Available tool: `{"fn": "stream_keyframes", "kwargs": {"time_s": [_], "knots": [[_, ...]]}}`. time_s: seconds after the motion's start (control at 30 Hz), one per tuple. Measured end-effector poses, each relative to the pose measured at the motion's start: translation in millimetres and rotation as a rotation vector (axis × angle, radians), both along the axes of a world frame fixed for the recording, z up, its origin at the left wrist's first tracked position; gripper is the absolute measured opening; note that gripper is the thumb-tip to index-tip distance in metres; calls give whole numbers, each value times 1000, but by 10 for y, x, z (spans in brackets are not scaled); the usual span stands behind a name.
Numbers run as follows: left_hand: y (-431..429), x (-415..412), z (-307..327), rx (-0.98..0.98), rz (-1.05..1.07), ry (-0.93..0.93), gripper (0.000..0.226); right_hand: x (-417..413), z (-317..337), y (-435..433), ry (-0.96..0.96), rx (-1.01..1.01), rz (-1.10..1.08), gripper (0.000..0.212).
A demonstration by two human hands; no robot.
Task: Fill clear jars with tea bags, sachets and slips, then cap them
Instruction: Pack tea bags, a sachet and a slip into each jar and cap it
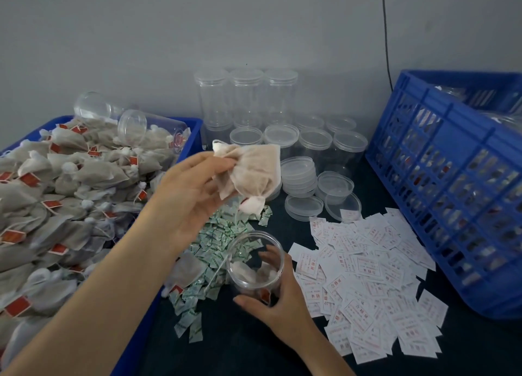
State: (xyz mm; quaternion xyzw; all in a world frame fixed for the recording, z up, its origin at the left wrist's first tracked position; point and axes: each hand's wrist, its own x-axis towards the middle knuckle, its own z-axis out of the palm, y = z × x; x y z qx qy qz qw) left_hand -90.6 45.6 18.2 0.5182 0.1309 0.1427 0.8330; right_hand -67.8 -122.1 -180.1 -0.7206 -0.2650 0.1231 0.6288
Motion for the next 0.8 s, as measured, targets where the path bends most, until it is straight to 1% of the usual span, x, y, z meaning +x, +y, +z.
{"fn": "stream_keyframes", "kwargs": {"time_s": [0.03,0.13,0.17,0.2,0.23,0.33,0.43,0.5,0.53,0.6,0.67,0.73,0.8], "knots": [[14,-19,13,152,-17,0,26,1,-2,0,2,0,3,89],[-31,-79,-85,764,-72,99,19,-3,0,7,13,13,8,92],[-71,-92,-157,917,-94,143,18,-4,6,13,19,20,11,93],[-108,-102,-227,1001,-107,184,19,-3,13,19,24,26,16,93],[-138,-109,-284,1022,-114,224,21,-3,19,24,27,33,20,93],[-153,-117,-319,954,-118,289,26,-1,34,23,28,57,36,93],[-102,-129,-178,944,-19,187,31,-9,37,8,33,51,31,89],[-109,-153,-99,981,-1,104,34,-13,33,0,27,39,21,88],[-127,-162,-96,1019,-31,97,31,-11,33,-1,20,33,13,89],[-182,-184,-146,1073,-143,165,28,-8,37,4,16,34,11,89],[-171,-212,-226,1088,-185,216,33,-5,36,9,14,40,23,88],[-39,-256,-221,1055,-83,189,32,-5,41,11,5,40,16,86],[234,-349,-157,1006,98,110,25,-5,41,11,5,39,12,87]]}}
